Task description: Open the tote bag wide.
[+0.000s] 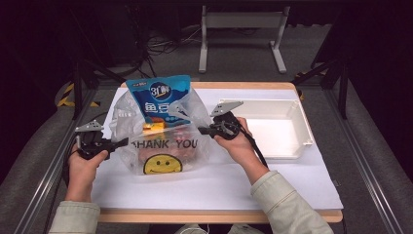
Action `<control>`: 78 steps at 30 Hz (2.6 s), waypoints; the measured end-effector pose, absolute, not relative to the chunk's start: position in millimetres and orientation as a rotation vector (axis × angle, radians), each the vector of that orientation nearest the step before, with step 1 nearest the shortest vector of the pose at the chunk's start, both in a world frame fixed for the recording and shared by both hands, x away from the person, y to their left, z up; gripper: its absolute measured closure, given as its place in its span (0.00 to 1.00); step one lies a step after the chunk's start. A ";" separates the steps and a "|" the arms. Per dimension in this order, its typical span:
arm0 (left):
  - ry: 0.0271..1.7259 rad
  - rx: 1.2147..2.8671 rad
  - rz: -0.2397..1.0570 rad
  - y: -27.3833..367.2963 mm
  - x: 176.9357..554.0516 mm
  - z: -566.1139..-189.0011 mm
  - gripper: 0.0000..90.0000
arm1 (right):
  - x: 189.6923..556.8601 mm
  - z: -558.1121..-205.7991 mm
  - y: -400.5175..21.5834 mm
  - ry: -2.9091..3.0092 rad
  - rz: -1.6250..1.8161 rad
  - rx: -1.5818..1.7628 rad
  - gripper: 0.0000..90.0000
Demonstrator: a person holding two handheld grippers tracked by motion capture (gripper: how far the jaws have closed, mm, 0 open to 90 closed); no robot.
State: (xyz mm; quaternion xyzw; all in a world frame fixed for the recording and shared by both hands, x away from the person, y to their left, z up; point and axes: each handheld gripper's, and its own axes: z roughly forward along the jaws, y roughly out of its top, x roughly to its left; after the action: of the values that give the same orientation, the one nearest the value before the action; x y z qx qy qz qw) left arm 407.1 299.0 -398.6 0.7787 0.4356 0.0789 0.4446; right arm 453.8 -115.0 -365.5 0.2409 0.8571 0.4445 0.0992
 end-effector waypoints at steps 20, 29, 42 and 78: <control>1.126 2.045 0.065 298.5 404.3 -418.7 0.95 | 440.7 -387.2 -117.2 2.629 1.198 0.760 1.00; 1.037 1.965 0.163 307.3 389.6 -385.9 0.44 | 438.2 -387.2 -117.8 2.626 1.185 0.766 1.00; 0.910 1.870 0.476 292.3 359.9 -318.7 0.29 | 436.4 -387.5 -114.8 2.630 1.193 0.752 0.99; 1.155 2.004 0.278 298.6 402.0 -403.8 1.00 | 424.9 -397.1 -125.0 2.649 1.210 0.767 0.98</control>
State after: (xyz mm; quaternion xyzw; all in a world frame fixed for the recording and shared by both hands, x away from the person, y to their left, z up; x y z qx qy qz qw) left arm 402.0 298.6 -403.8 0.7901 0.4557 0.1097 0.3950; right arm 424.9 -125.0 -397.1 0.2541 0.8777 0.4009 0.0651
